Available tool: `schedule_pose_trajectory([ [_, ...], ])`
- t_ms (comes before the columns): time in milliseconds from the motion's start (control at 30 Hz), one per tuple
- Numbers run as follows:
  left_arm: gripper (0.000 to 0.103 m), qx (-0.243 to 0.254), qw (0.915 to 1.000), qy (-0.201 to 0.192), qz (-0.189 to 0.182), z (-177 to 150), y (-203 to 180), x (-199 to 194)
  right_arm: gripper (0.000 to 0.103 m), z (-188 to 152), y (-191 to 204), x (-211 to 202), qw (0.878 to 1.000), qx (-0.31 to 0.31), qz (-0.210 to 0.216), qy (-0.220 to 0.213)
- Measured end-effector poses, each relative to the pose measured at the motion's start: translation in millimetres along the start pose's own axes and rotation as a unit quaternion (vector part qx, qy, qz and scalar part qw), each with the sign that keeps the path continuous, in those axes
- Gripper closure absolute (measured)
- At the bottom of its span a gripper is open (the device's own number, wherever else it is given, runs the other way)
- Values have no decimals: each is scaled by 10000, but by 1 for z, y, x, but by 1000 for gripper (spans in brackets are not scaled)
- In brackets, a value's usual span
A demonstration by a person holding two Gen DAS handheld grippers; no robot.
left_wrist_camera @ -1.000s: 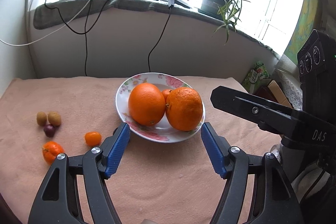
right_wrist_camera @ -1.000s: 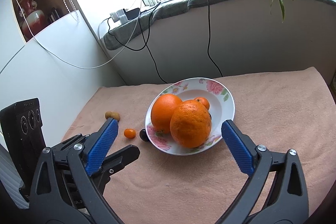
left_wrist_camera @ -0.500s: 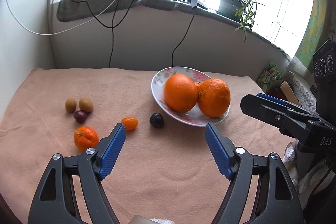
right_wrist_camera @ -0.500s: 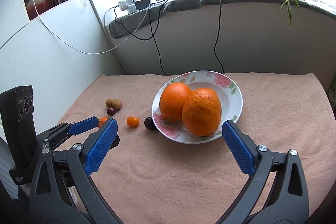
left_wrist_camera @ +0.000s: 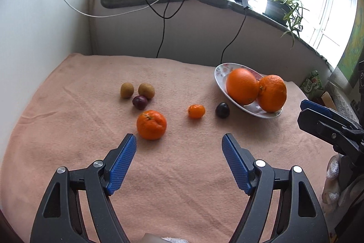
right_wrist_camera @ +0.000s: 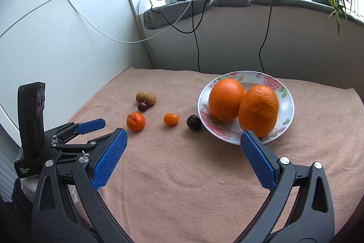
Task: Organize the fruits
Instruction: 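Move both open grippers toward the loose tangerine and small kumquat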
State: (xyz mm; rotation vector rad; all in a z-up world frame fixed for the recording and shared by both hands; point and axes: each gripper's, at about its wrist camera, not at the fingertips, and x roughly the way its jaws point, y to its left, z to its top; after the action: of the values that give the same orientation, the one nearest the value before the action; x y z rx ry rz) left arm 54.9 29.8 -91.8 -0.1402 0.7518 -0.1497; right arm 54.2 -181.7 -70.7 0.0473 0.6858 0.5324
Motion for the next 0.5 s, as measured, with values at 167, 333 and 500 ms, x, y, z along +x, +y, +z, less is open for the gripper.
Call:
schedule_pose_trajectory([
  [167, 25, -115, 9999, 66, 36, -7, 16, -2, 1, -1, 12, 12, 9998, -40, 146, 116],
  [333, 26, -238, 9996, 137, -93, -11, 27, 0, 6, -1, 22, 26, 9993, -132, 236, 260],
  [500, 28, -380, 9989, 143, -229, -11, 34, 3, 16, 4, 31, 43, 9982, -333, 286, 417],
])
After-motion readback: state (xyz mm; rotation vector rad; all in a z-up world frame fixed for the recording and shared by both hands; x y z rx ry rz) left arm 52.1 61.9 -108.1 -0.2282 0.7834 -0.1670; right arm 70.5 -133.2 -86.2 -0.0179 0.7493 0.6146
